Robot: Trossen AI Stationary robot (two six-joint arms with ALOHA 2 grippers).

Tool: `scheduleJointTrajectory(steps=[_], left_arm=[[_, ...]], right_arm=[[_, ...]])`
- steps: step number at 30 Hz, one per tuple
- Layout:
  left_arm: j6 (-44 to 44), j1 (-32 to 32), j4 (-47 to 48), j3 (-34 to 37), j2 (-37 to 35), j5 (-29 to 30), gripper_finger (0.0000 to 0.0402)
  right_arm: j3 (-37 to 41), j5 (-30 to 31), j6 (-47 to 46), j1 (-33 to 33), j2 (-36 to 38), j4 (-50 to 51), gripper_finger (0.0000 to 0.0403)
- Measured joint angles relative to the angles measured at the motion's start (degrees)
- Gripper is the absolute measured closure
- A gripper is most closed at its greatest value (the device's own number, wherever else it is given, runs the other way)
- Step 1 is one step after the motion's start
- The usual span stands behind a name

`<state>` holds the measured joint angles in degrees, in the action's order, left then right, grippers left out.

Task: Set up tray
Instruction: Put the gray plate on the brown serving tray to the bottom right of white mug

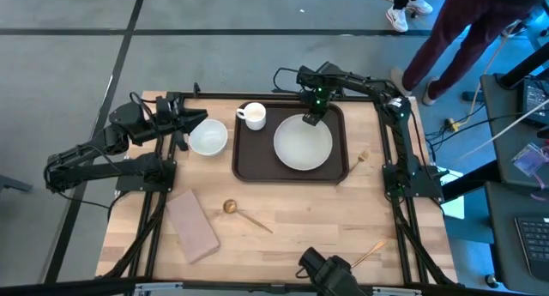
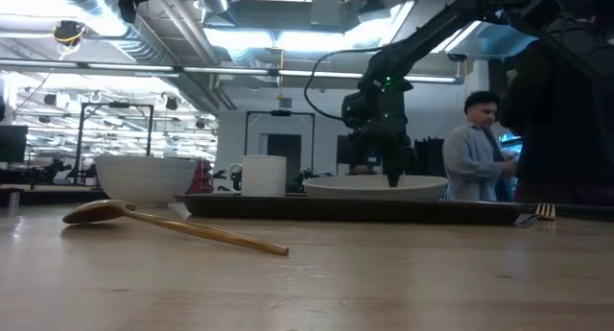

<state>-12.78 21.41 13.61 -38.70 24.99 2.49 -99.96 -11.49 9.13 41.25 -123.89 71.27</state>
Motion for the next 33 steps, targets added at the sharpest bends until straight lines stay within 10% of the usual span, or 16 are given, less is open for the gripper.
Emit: scheduleJointTrajectory(steps=[33], left_arm=[[0.0, 0.0, 0.0, 0.0, 0.0, 0.06, 0.0343]], right_arm=[[0.0, 4.59, 0.69, 0.0, -0.11, -0.69, 0.0356]])
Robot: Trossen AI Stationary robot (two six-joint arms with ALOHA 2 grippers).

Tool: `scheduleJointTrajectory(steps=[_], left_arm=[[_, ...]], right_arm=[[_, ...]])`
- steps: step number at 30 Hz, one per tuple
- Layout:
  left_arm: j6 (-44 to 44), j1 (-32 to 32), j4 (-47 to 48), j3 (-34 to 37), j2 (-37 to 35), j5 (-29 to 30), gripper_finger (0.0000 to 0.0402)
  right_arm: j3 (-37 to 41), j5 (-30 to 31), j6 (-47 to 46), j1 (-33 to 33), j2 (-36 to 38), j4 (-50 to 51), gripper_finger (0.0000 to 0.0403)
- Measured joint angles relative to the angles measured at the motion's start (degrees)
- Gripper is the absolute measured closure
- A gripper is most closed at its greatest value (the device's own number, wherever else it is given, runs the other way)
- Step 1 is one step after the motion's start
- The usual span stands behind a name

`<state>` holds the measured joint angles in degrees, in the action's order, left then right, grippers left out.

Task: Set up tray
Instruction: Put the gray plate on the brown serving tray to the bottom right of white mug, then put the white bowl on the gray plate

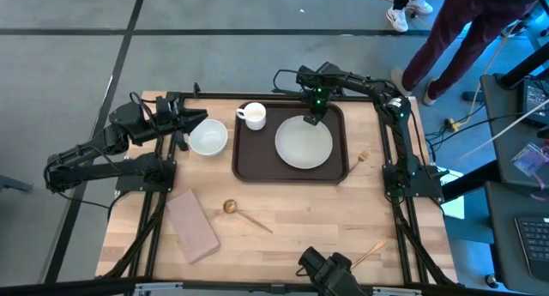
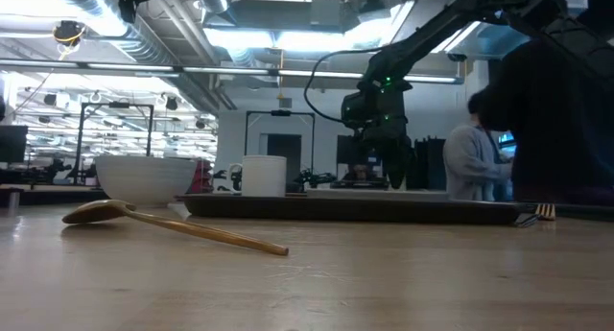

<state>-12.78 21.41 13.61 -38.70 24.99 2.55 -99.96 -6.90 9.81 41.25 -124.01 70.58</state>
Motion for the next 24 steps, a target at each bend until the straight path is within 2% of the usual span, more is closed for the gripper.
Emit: scheduleJointTrajectory(steps=[4, 9, 12, 21, 24], left_arm=[[0.0, 0.01, 0.0, 0.0, 0.0, 0.0, 0.0341], [1.61, 0.02, 0.0, 0.0, 0.0, 0.0, 0.0344], [4.76, 0.02, -0.02, 0.0, 0.03, -0.11, 0.0344], [11.76, 0.02, -0.04, -0.02, 1.47, -0.98, 0.0341], [12.04, 0.02, -0.04, -0.02, 1.64, -1.69, 0.0343]], right_arm=[[0.02, 0.02, -0.34, 0.0, 0.0, 0.01, 0.0324], [0.0, 6.35, -0.57, 0.0, 0.06, 0.01, 0.0298], [0.02, 7.3, -0.64, 0.02, 1.5, -0.01, 0.0295], [0.01, 7.16, -5.13, -1.36, 13.7, -0.33, 0.0295], [0.02, 4.54, -6.9, -3.93, 18.86, -1.15, 0.0295]])
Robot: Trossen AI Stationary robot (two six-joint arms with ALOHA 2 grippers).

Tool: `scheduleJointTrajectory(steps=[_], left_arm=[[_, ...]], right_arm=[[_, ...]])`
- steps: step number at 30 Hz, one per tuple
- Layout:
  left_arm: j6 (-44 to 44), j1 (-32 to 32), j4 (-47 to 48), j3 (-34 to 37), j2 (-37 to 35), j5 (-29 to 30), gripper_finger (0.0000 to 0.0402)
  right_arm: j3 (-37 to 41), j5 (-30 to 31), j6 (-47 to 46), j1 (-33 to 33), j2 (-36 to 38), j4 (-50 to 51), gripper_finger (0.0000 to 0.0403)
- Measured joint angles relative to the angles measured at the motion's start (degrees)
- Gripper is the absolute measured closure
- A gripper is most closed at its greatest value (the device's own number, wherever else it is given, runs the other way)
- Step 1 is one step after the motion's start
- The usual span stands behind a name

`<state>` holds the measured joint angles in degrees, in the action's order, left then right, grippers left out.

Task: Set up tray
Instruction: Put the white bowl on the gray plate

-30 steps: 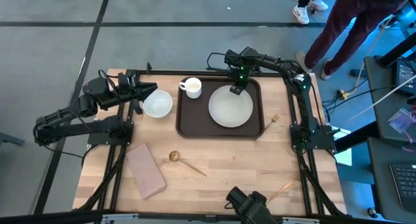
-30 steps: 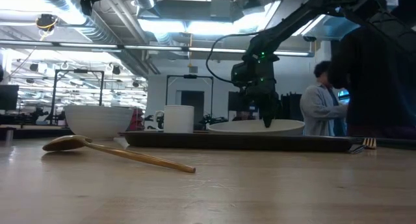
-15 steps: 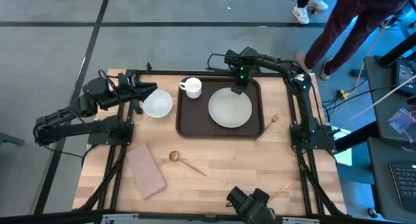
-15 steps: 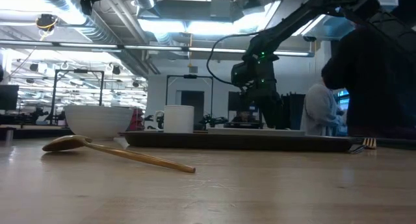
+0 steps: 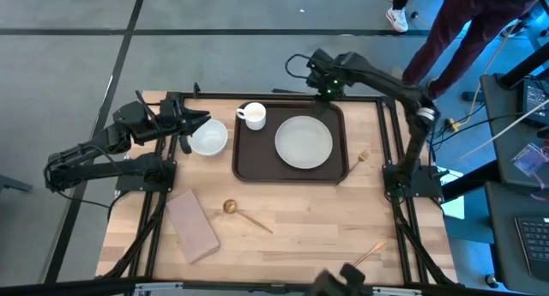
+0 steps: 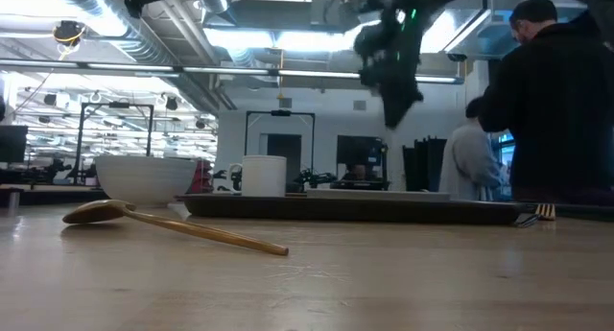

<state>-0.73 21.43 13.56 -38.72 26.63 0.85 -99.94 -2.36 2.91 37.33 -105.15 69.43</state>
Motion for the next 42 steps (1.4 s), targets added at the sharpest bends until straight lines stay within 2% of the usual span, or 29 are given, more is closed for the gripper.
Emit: scheduleJointTrajectory(steps=[5, 8, 12, 16, 20, 26, 31, 35, 40, 42], left_arm=[[0.0, 0.0, -0.01, 0.0, -0.01, -0.86, 0.0341], [-0.02, 0.0, 0.0, 0.0, 0.0, -0.88, 0.0342], [-0.03, 0.0, -0.02, 0.0, -0.02, -0.91, 0.0346], [0.46, 0.0, -0.02, 0.0, -0.02, -0.44, 0.0346], [0.46, 0.0, -0.02, 0.0, -0.04, -0.45, 0.0342], [0.29, 0.0, 0.02, 0.0, 0.5, -0.89, 0.0319], [-4.19, -0.02, -0.15, 0.0, 1.58, -0.81, 0.0255], [-7.36, 0.07, -0.06, 0.0, 3.28, 5.53, 0.0208], [-7.98, 0.05, 0.06, 0.0, 4.37, 7.32, 0.0184], [-9.95, 0.04, 0.42, -0.02, 5.25, 11.33, 0.0184]], right_arm=[[0.51, -2.24, -3.97, -6.86, 7.01, -1.27, 0.0295], [4.96, -4.76, -3.74, -11.14, 11.84, -6.15, 0.0295], [17.42, -11.0, -4.78, -14.27, 20.53, -16.33, 0.0295], [30.18, -10.32, -9.21, -14.8, 31.75, -23.94, 0.0295], [41.99, -6.55, -12.06, -15.5, 42.96, -33.17, 0.0295], [54.75, -5.21, -17.67, -16.27, 55.25, -48.03, 0.0295], [58.25, -5.2, -20.31, -16.26, 59.81, -49.83, 0.0295], [58.34, -5.18, -20.65, -16.24, 60.33, -49.99, 0.0295], [58.34, -5.18, -20.68, -16.24, 60.14, -49.95, 0.0295], [58.34, -5.17, -20.69, -16.24, 60.14, -49.95, 0.0295]])
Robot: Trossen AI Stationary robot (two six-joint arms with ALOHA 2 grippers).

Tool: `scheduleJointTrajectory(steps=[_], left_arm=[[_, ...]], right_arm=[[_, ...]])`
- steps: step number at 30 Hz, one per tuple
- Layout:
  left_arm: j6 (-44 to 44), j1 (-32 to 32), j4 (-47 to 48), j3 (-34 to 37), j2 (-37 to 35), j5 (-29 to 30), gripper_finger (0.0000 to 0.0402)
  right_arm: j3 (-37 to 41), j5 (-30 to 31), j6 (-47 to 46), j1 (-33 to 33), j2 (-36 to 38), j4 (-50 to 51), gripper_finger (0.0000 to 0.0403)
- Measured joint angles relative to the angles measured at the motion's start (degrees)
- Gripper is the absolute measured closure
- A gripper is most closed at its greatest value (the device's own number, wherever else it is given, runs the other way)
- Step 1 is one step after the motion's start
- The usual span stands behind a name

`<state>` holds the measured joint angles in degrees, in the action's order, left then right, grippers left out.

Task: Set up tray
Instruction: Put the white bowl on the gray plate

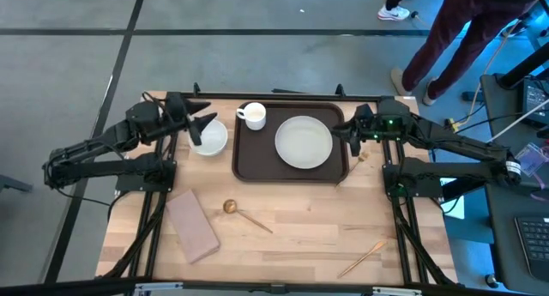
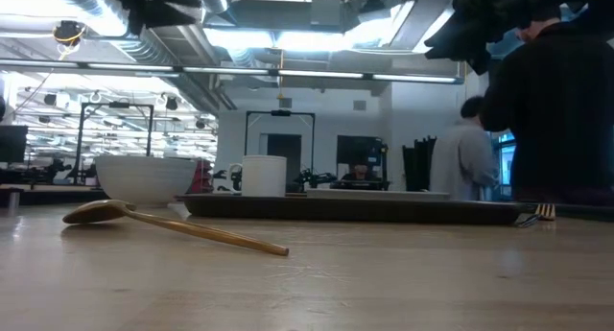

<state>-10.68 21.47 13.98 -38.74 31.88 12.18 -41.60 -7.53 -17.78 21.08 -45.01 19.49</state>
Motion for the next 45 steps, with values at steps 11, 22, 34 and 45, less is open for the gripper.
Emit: scheduleJointTrajectory(steps=[11, 22, 34, 45], left_arm=[[-15.72, 12.93, 44.76, -16.22, 17.81, 7.4, 0.0209], [-8.16, 26.9, 51.36, -18.02, 38.0, -3.81, 0.0206], [3.36, 33.15, 48.32, -18.02, 50.85, -7.79, 0.0206], [10.05, 35.74, 45.5, -18.04, 58.1, -10.42, 0.0221]], right_arm=[[0.0, 0.02, 0.0, 0.11, 0.0, -0.77, 0.0295], [0.0, 0.0, -0.2, 0.11, 0.0, -1.87, 0.0295], [0.0, 0.0, -1.57, 0.11, 0.0, -1.84, 0.0295], [0.0, 0.0, -1.51, 0.11, 0.0, -1.84, 0.0295]])
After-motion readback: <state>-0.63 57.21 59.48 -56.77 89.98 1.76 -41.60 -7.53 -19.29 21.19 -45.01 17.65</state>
